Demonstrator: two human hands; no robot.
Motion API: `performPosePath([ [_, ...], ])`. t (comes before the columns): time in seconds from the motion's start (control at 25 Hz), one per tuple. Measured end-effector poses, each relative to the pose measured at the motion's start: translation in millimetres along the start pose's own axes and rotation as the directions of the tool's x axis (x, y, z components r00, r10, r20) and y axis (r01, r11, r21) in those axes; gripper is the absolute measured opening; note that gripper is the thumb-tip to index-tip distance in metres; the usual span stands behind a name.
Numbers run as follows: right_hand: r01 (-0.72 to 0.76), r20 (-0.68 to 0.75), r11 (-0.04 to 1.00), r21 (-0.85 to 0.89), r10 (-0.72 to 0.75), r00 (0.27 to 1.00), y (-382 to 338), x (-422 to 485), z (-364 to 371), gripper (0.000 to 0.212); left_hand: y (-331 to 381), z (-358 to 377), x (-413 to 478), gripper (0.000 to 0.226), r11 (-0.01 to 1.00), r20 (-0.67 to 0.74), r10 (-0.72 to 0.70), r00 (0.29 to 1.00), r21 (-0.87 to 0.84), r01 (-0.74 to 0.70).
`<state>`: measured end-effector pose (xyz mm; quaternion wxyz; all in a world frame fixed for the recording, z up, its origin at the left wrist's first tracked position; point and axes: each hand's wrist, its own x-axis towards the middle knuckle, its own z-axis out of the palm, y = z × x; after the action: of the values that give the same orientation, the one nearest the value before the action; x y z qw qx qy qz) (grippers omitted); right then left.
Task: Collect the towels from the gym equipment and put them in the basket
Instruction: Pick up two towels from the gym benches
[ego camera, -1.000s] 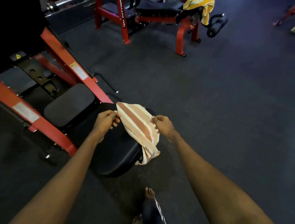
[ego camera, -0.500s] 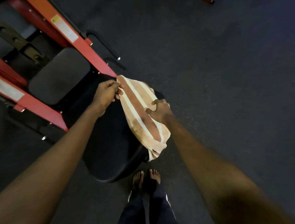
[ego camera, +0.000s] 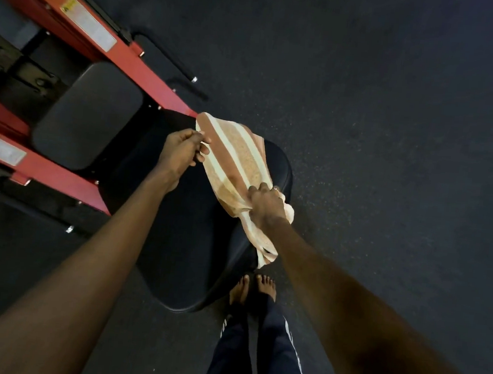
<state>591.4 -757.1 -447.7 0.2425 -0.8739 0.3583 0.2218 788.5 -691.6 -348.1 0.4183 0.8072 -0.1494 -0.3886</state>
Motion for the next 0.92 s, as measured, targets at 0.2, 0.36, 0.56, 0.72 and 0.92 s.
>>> performPosePath([
  [0.2, -0.193, -0.002, 0.903, 0.385, 0.210, 0.978, 22.8, -32.7, -58.4, 0.056, 54.6, 2.5, -5.1, 0.024, 0.995, 0.040, 0.096, 0.995, -0.037, -0.095],
  [0.36, -0.187, -0.134, 0.787, 0.587, 0.323, 0.937, 38.5, -77.1, -154.7, 0.045, 129.1, 12.4, -24.1, 0.025, 0.978, 0.111, 0.201, 0.973, -0.073, -0.194],
  [0.56, -0.051, -0.378, 0.750, 0.659, 0.388, 0.840, 59.5, -147.4, -293.2, 0.051, 262.8, 38.3, -71.9, 0.027, 0.914, 0.162, 0.406, 0.899, -0.073, -0.399],
  [0.72, 0.038, -0.472, 0.697, 0.716, 0.444, 0.762, 105.2, -189.0, -376.0, 0.039, 352.6, 66.8, -92.3, 0.026, 0.861, 0.167, 0.508, 0.845, -0.090, -0.500],
  [0.92, 0.145, -0.555, 0.625, 0.767, 0.533, 0.639, 198.2, -213.7, -449.5, 0.031, 447.8, 135.1, -103.3, 0.027, 0.797, 0.171, 0.603, 0.779, -0.094, -0.597],
])
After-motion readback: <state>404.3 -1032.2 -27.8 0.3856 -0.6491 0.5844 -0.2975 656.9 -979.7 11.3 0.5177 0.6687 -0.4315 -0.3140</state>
